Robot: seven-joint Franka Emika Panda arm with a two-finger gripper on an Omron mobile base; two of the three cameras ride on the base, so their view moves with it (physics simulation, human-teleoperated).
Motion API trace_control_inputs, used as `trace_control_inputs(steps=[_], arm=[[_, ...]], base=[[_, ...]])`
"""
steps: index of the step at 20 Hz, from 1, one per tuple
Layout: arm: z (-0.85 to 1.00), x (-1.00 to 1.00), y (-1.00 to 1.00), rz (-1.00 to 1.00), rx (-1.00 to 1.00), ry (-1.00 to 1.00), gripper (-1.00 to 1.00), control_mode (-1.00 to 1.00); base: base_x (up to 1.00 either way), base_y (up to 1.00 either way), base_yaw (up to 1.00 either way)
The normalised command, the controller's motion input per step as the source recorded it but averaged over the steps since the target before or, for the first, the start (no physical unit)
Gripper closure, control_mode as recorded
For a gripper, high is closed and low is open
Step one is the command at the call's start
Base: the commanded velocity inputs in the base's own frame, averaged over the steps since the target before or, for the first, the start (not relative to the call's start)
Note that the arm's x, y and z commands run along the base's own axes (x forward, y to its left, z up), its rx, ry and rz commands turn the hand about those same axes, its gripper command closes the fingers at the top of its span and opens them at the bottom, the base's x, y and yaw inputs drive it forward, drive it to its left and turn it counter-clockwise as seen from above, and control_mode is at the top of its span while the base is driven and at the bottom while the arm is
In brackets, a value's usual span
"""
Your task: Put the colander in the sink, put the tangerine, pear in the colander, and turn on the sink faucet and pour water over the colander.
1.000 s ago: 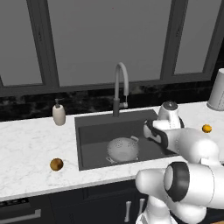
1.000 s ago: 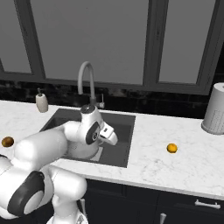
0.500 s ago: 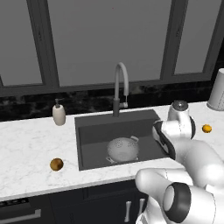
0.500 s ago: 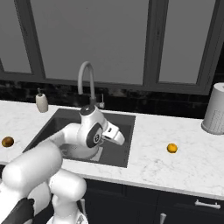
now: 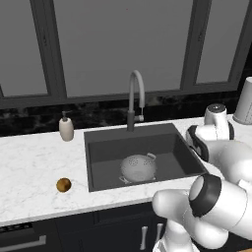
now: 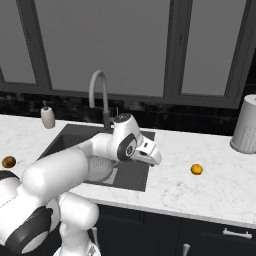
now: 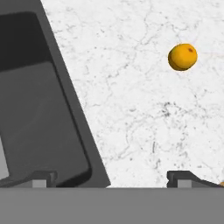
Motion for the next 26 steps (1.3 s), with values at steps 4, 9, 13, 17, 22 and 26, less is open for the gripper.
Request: trace_control_inputs(steps=[4,9,13,17,22,26], arm=[[0.10,0.01,-0.72,0.00,0.00,0.17,-1.00,-1.00],[0.00,0.02,-0.72,0.00,0.01,0.01,-1.00,-1.00],[0.00,0.19,-0.70,0.00,0.04,0.03,-1.00,-1.00],[-0.03,0.26,-0.65,0.00,0.09,0.00,-1.00,-1.00],[-0.12,0.42,-0.43,0.00,0.11,0.04,-1.00,-1.00],[-0.15,0.39,-0.34,0.00,0.15,0.05,-1.00,-1.00]], base=[[0.00,0.00,0.00],[0.00,0.00,0.00],[0.00,0.00,0.00],[0.00,0.00,0.00],[0.00,0.00,0.00],[0.00,0.00,0.00]])
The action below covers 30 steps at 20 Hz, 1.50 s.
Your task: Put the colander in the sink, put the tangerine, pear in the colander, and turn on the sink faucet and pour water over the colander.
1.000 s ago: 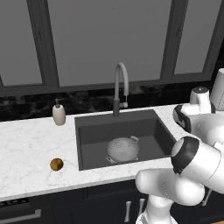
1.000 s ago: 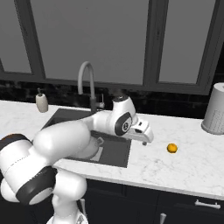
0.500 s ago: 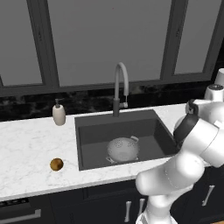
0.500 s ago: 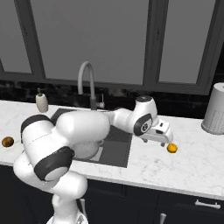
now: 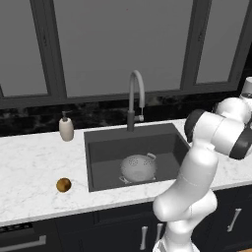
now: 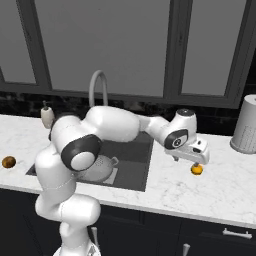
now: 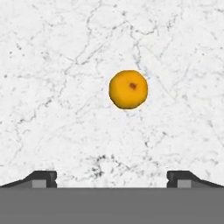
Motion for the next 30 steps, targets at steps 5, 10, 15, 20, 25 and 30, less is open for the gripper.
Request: trace_control_inputs(steps=[5,10,15,20,25,30], arm=[[-0.29,0.29,-0.07,0.00,0.05,0.01,-1.00,-1.00],[-0.28,0.26,-0.24,0.00,0.01,0.05,-1.00,-1.00],[-0.29,0.19,-0.14,0.00,0.00,0.00,-1.00,-1.00],[-0.28,0.14,0.01,0.00,0.00,0.00,-1.00,-1.00],[-0.31,0.11,0.09,0.00,0.00,0.00,-1.00,-1.00],[-0.28,0.04,0.01,0.00,0.00,0.00,-1.00,-1.00]], base=[[0.00,0.00,0.00],[0.00,0.00,0.00],[0.00,0.00,0.00],[0.00,0.00,0.00],[0.00,0.00,0.00],[0.00,0.00,0.00]])
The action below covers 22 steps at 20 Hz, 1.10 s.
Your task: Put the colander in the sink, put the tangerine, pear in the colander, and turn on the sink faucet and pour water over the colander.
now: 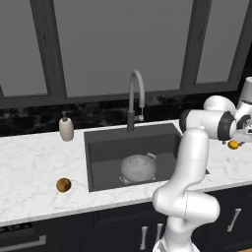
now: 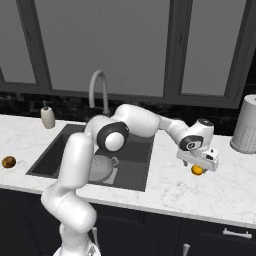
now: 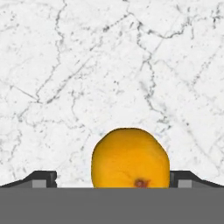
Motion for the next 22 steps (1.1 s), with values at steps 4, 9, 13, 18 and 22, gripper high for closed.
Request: trace_control_inputs(steps=[4,9,13,18,22], arm=[[-0.17,-0.05,0.03,0.00,-0.02,0.00,-1.00,-1.00],[-0.23,0.00,0.00,0.00,-0.04,0.00,-1.00,-1.00],[-0.27,0.00,0.00,0.00,-0.03,0.00,-1.00,-1.00],[-0.27,0.00,0.00,0.00,-0.04,0.00,1.00,-1.00],[-0.06,0.00,0.03,0.00,-0.10,-0.02,1.00,-1.00]], base=[[0.00,0.00,0.00],[0.00,0.00,0.00],[0.00,0.00,0.00],[0.00,0.00,0.00],[0.00,0.00,0.00]])
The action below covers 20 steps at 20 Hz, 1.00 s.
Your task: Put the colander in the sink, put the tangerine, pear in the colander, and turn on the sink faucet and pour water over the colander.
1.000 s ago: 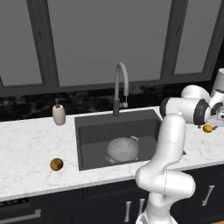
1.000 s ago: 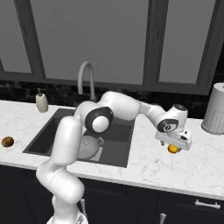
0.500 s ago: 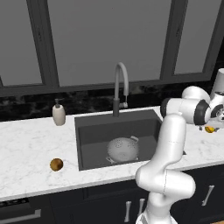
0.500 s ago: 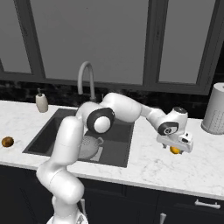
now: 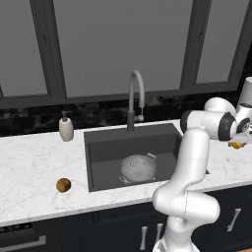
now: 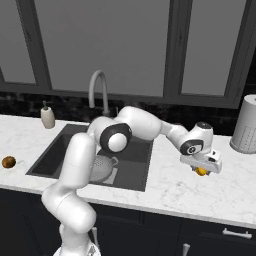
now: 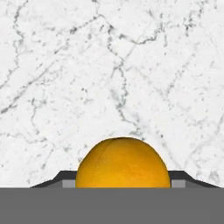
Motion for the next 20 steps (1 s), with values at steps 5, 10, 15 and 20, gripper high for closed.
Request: trace_control_inputs(steps=[5,10,15,20], arm=[[0.03,-0.15,0.18,0.00,-0.11,-0.06,1.00,-1.00],[0.29,-0.54,0.64,0.09,-0.02,-0.10,1.00,-1.00],[0.40,-0.47,0.85,0.13,-0.02,-0.04,1.00,-1.00],[0.43,-0.37,0.98,0.15,-0.10,-0.05,1.00,-1.00]], base=[[0.00,0.00,0.00],[0.00,0.00,0.00],[0.00,0.00,0.00],[0.00,0.00,0.00]])
